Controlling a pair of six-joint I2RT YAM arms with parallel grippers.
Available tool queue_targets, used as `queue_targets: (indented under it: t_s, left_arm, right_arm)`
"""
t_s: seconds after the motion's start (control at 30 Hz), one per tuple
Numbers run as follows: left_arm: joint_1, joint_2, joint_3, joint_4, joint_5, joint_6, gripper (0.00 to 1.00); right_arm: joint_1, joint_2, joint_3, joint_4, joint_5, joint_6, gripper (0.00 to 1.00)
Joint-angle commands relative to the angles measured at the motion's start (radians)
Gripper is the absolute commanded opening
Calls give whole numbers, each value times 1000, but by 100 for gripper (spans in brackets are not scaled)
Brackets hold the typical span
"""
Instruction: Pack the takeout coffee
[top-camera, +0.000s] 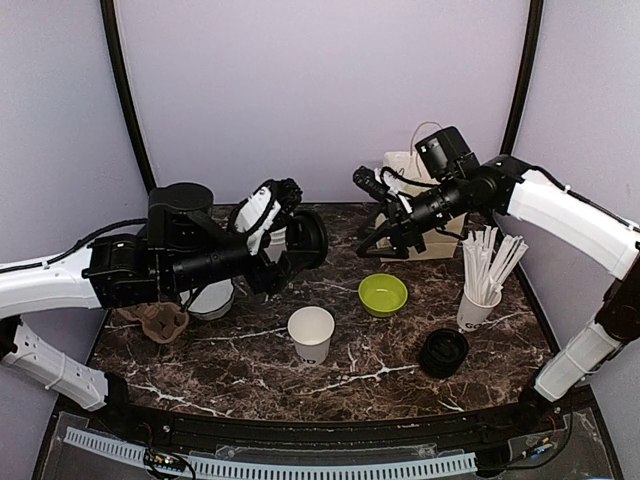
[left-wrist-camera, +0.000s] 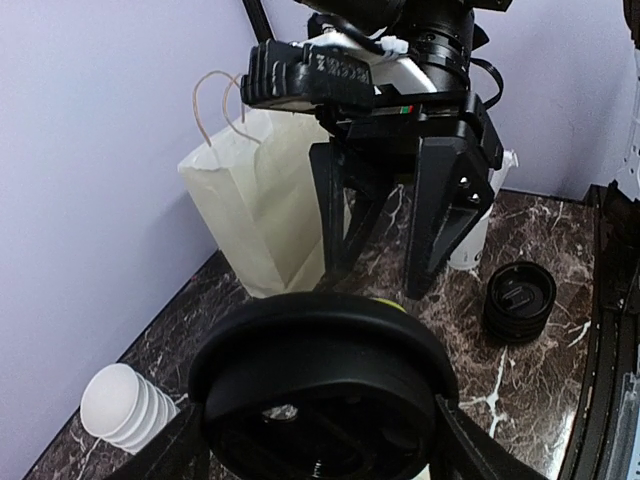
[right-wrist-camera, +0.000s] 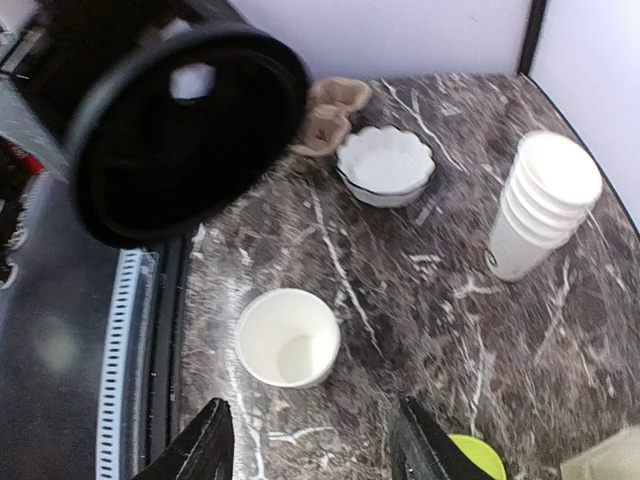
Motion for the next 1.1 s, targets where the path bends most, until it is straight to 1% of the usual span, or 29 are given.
queue_targets:
  t_s: [0.0,0.13,0.2,0.33,0.47,0.57,0.7,1.07]
  left_arm:
    - [5,8,76,-365,-31,-114,70]
    - [5,111,189,-548,-52,-179,70]
    - [5,162,245,-613,-40,-202,69]
    - [10,254,327,-717,-25,-230,69]
    - [29,338,398,-796,9,-261,68]
    - [50,391,426,-835,44,-274,68]
    - [75,427,450,-847,100,-290,67]
    - [89,506,491,-870,193,-288,67]
  right_arm:
    - [-6,18,-72,79,300,76,53]
    - [-6,26,-115,121,328,142,53]
    - [-6,22,-155,165,378,187,53]
    - [-7,24,-178,184,462,207,53]
    - [-9,24,-170,182,467,225,53]
    - [-18,28,-179,190,424,258,54]
    - [-42,49,-187,195,358,295,55]
    - [-50,80,-168,188,347,287,55]
